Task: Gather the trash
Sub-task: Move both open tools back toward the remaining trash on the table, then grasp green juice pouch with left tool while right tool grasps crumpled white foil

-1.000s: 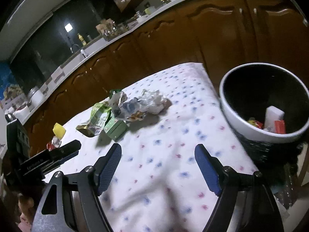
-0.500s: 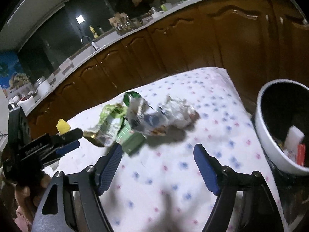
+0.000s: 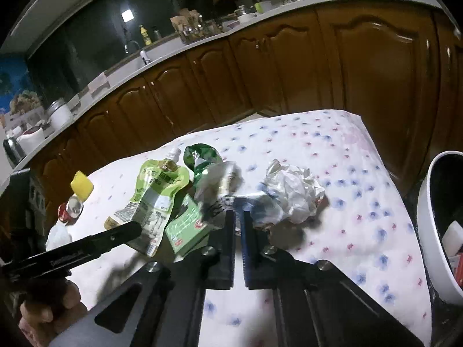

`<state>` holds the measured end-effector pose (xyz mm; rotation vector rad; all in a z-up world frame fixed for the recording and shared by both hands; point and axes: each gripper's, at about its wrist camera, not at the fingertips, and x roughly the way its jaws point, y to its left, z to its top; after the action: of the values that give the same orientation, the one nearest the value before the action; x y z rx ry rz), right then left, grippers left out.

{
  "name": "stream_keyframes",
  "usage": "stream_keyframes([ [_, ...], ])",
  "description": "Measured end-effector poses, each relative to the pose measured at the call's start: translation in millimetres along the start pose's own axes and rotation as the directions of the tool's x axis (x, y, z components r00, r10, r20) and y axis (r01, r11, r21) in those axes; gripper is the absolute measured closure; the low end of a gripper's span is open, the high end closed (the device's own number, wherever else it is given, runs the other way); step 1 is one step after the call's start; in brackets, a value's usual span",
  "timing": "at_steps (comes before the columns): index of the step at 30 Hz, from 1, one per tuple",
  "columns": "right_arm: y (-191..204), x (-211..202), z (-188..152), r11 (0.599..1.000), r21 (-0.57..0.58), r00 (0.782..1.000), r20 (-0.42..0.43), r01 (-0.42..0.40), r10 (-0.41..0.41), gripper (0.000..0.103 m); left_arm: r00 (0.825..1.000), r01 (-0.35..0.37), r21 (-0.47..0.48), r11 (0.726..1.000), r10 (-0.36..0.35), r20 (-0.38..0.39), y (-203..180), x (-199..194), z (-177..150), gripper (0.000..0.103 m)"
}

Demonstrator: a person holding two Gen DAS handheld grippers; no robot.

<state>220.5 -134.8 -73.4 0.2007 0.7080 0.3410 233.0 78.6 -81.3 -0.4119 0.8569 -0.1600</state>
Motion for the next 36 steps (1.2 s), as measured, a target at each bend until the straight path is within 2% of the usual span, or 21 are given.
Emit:
stream_keyframes([
  [5, -0.5, -19.5, -18.9, 1.0, -0.02, 1.0, -0.012, -0.016, 0.015, 0.103, 0.998, 0.045, 0.021, 0.999, -0.044, -0.037, 10.2, -25.0, -27.3, 0.067],
  [8, -4.0, -29.1, -27.1, 1.0, -0.014, 0.999, -0.028, -0.022, 0.022, 0.101, 0.997, 0.029, 0.034, 0.999, -0.027, -0.071, 19.1, -36.6, -41.8, 0.065],
  [10, -9.0, -31.9, -28.1, 0.999, 0.018, 0.999, -0.034, -0.041, 0.042, 0.093, 0.996, -0.027, 0.046, 0.999, 0.031, -0.082, 23.3, -40.6, -47.1, 0.047],
  [11, -10.2, -31.9, -26.6, 0.999, 0.024, 0.999, -0.032, -0.036, 0.037, 0.09, 0.995, -0.062, 0.052, 0.997, 0.065, -0.069, 26.8, -44.6, -48.6, 0.034],
  [12, -10.4, -31.8, -24.6, 0.999, 0.027, 0.999, -0.027, -0.037, 0.037, 0.086, 0.994, -0.095, 0.058, 0.994, 0.097, -0.044, 30.4, -50.1, -49.0, 0.029],
  [14, -8.9, -31.8, -16.7, 0.999, 0.033, 0.999, -0.009, -0.036, 0.037, 0.073, 0.99, -0.137, 0.062, 0.989, 0.138, -0.011, 35.4, -58.4, -47.8, 0.029],
  [15, -6.7, -31.6, -12.2, 0.999, 0.03, 0.999, 0.003, -0.041, 0.041, 0.061, 0.99, -0.143, 0.061, 0.988, 0.143, 0.002, 40.1, -63.7, -48.6, 0.029],
  [16, -3.7, -30.8, -7.5, 0.999, 0.022, 0.999, 0.016, -0.045, 0.045, 0.059, 0.989, -0.146, 0.059, 0.988, 0.146, 0.011, 40.0, -65.6, -47.2, 0.029],
  [20, 13.0, -18.1, 8.9, 0.999, -0.019, 0.998, 0.036, -0.04, 0.041, 0.059, 0.987, -0.157, 0.106, 0.982, 0.154, 0.041, 25.8, -65.3, -40.0, 0.029],
  [22, 20.9, -5.9, 15.2, 0.998, -0.057, 0.999, 0.04, 0.01, -0.008, 0.058, 0.99, -0.139, 0.151, 0.979, 0.134, 0.044, 13.9, -59.6, -34.3, 0.029],
  [25, 21.0, 15.9, 18.7, 0.996, -0.076, 0.998, -0.005, 0.054, -0.055, 0.057, 0.985, -0.172, 0.23, 0.958, 0.17, 0.029, 0.1, -44.3, -31.8, 0.03],
  [26, 18.8, 21.0, 18.3, 0.995, -0.075, 0.998, -0.02, 0.061, -0.063, 0.06, 0.982, -0.183, 0.246, 0.952, 0.186, 0.014, -3.6, -36.1, -30.7, 0.031],
  [27, 16.8, 23.3, 17.2, 0.995, -0.075, 0.997, -0.027, 0.071, -0.073, 0.076, 0.981, -0.188, 0.256, 0.948, 0.195, -0.003, -5.6, -28.8, -30.5, 0.039],
  [28, 14.7, 22.9, 15.2, 0.994, -0.074, 0.996, -0.031, 0.076, -0.079, 0.098, 0.98, -0.185, 0.264, 0.947, 0.196, -0.018, -7.0, -23.4, -31.0, 0.045],
  [30, 11.3, 17.7, 10.3, 0.996, -0.064, 0.998, -0.032, 0.061, -0.063, 0.101, 0.975, -0.19, 0.288, 0.939, 0.215, -0.059, -9.0, -8.6, -33.8, 0.07],
  [32, 9.9, 8.2, 4.6, 0.997, -0.062, 0.998, -0.025, 0.052, -0.054, 0.101, 0.967, -0.222, 0.32, 0.921, 0.249, -0.046, -13.1, -3.6, -37.2, 0.075],
  [33, 10.4, 3.7, 2.1, 0.997, -0.065, 0.999, -0.022, 0.044, -0.046, 0.102, 0.966, -0.228, 0.335, 0.914, 0.254, -0.038, -15.4, -3.8, -37.9, 0.081],
  [36, 8.9, -17.4, -6.0, 0.999, -0.045, 1.0, -0.003, 0.011, -0.011, 0.102, 0.97, -0.219, 0.347, 0.912, 0.242, -0.021, -18.7, -8.2, -39.1, 0.094],
])
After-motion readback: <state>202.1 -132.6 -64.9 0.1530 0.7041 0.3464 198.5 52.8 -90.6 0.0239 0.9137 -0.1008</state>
